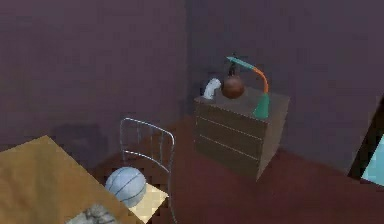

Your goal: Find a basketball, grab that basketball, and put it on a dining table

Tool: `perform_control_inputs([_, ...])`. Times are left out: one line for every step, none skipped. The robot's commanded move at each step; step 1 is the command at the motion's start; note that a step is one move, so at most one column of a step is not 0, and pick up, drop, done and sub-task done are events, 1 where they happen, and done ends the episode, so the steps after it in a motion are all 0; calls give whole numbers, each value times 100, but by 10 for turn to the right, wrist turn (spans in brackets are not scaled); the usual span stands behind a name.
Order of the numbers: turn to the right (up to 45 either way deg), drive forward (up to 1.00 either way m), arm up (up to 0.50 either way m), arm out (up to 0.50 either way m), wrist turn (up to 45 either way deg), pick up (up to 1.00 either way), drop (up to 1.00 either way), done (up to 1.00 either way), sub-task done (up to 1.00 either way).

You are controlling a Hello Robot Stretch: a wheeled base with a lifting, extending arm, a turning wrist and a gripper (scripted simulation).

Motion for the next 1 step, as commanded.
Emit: perform_control_inputs([0,30,0,0,0,0,0,0,0])
